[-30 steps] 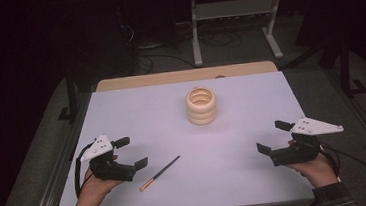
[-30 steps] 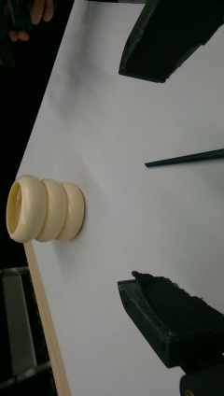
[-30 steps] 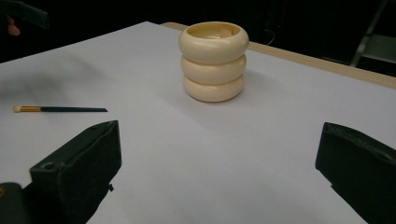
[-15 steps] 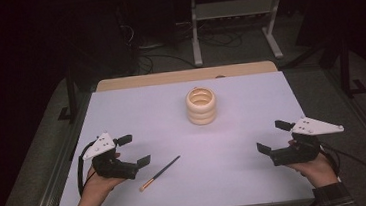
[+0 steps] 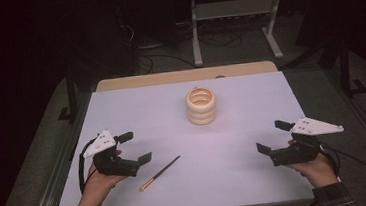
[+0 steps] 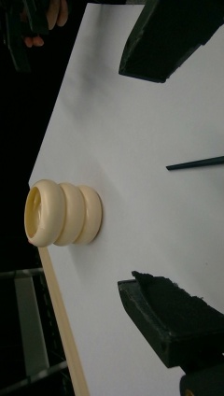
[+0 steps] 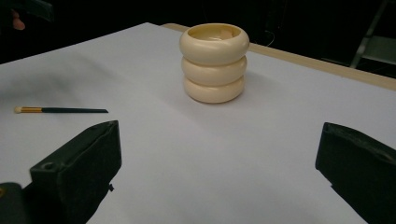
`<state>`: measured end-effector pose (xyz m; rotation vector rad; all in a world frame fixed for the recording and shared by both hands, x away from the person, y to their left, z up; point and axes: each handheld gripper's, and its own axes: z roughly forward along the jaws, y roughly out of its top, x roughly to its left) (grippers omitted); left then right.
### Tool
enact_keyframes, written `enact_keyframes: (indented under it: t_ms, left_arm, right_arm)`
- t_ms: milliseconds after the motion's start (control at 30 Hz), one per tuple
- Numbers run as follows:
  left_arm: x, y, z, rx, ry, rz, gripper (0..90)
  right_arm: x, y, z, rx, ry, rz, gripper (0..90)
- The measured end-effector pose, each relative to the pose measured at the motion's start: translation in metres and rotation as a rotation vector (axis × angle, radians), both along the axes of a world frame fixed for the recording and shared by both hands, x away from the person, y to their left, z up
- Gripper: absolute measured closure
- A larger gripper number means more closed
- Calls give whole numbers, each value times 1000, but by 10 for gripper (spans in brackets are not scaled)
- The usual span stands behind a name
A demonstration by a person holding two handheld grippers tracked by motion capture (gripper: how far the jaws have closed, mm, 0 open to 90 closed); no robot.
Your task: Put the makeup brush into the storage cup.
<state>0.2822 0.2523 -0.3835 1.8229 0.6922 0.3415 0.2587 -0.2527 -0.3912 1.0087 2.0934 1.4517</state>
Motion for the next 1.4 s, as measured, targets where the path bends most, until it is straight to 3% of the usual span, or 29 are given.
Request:
enact_keyframes:
  t_ms: [1400]
  left_arm:
    - [13,-22,7,-15,-13,-19,2]
  right_arm:
    - [0,0,1,7,0,-3,0]
